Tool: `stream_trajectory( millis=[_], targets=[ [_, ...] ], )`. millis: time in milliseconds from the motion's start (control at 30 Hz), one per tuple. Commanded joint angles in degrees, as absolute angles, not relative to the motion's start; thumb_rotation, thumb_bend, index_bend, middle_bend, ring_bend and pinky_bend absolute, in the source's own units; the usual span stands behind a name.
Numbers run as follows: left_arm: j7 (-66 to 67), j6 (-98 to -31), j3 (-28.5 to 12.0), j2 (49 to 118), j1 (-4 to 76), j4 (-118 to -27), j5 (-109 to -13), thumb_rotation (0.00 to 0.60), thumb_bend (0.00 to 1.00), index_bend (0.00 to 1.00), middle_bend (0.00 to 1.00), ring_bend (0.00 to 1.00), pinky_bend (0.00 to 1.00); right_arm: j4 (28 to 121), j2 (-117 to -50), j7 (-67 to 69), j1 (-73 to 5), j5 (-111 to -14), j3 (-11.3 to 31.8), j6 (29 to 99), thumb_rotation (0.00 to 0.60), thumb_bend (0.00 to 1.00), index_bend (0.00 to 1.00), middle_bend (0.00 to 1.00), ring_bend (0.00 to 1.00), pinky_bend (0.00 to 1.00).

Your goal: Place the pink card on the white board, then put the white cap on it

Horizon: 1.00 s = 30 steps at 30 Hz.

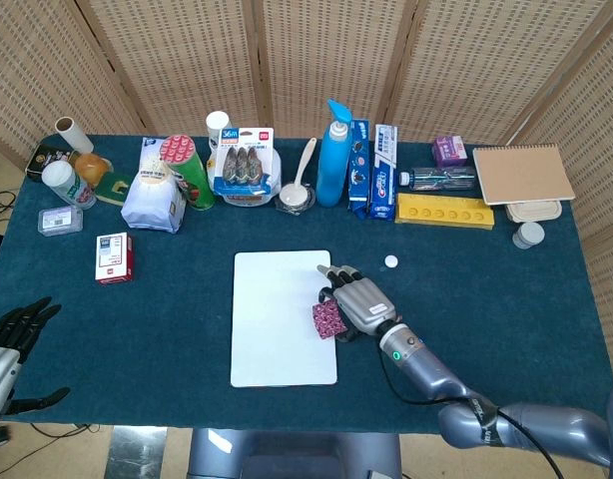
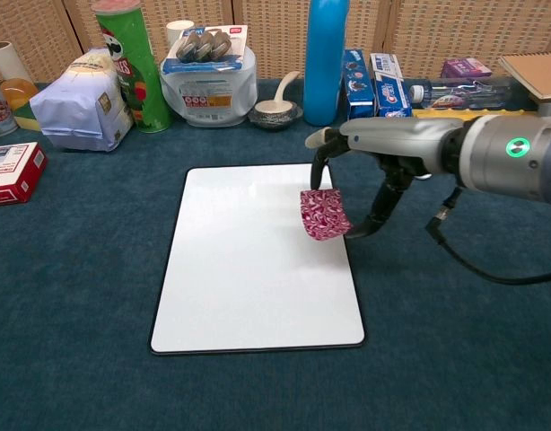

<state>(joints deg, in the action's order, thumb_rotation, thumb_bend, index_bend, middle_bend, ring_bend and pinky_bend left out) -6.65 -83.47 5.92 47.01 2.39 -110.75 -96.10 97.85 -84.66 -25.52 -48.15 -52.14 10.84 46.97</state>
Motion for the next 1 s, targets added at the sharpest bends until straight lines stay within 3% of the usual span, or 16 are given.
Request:
stream_trajectory(
  millis=[33, 500, 700, 1000],
  targets=[
    [-7.4, -83.7, 6.0, 46.7, 2.3, -110.6, -96.3, 0.600, 0.06, 0.00, 0.00, 0.00, 0.00, 98.4, -89.5, -32.0, -53.2, -42.6, 13.6, 50.8, 0.600, 0.26, 0.32, 0.00, 0.00, 0.00],
    [-8.8, -84.0, 5.5, 46.3, 2.3, -110.3, -95.1, 0.600, 0.06, 0.00, 0.00, 0.00, 0.00, 96.2, -97.0, -39.9, -56.9, -31.5, 13.2, 62.0, 0.600, 0.27, 0.32, 0.00, 0.00, 0.00],
    [-8.4, -84.3, 5.5, 46.3, 2.1, -110.4, -95.1, 0.600, 0.06, 0.00, 0.00, 0.00, 0.00, 96.9, -98.3, -41.8, -57.4, -28.7, 13.0, 63.6, 0.600, 0.16, 0.15, 0.00, 0.00, 0.05],
    [-8.7, -84.7, 5.6, 46.2, 1.9, -110.2, -95.3, 0.600, 0.06, 0.00, 0.00, 0.00, 0.00, 100.8, -96.0, -41.2, -56.5, -30.0, 13.3, 65.1, 0.600, 0.13, 0.12, 0.00, 0.00, 0.06]
  ],
)
